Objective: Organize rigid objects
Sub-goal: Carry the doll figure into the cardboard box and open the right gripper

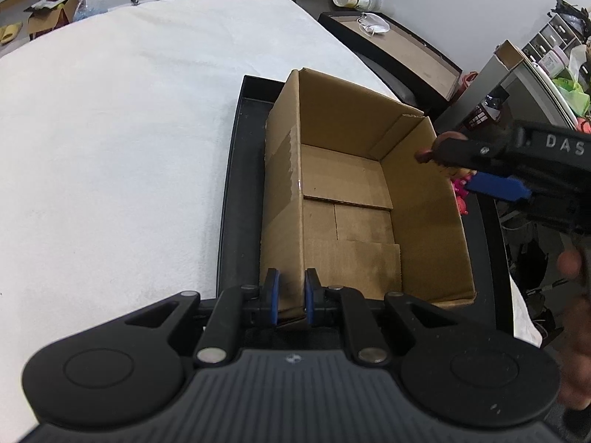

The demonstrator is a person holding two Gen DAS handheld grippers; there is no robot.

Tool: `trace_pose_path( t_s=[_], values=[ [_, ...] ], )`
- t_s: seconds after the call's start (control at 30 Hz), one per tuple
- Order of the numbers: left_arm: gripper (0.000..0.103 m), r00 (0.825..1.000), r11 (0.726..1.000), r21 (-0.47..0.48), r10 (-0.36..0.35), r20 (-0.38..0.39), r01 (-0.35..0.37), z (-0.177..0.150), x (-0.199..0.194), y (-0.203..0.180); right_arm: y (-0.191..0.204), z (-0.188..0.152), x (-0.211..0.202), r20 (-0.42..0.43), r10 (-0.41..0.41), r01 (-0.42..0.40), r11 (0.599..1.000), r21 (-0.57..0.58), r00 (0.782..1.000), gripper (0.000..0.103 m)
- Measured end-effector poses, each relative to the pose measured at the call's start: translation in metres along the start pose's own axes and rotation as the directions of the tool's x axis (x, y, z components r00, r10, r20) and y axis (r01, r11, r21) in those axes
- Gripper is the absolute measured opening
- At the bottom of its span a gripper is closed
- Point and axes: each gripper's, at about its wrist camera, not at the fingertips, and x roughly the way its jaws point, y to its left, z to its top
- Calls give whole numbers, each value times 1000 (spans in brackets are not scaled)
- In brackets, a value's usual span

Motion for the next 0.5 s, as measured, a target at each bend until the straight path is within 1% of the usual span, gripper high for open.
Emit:
trace_pose_path(
  t_s=[0.27,0.37,0.47,0.5],
  values=[
    [13,1000,1000,-26,-9,-25,8,5,2,5,14,-4,17,-28,-36,35,999,-34,999,42],
    [13,999,1000,-29,-2,-33,1,6,3,4,21,0,22,-39,-30,28,999,-35,999,42],
    [13,999,1000,-26,3,-35,-4,7,3,3,29,5,20,-9,-7,6,998,-61,1000,44],
    [13,999,1000,-27,5,-35,-6,7,3,3,32,8,18,4,-3,3,997,-74,1000,47]
  ],
)
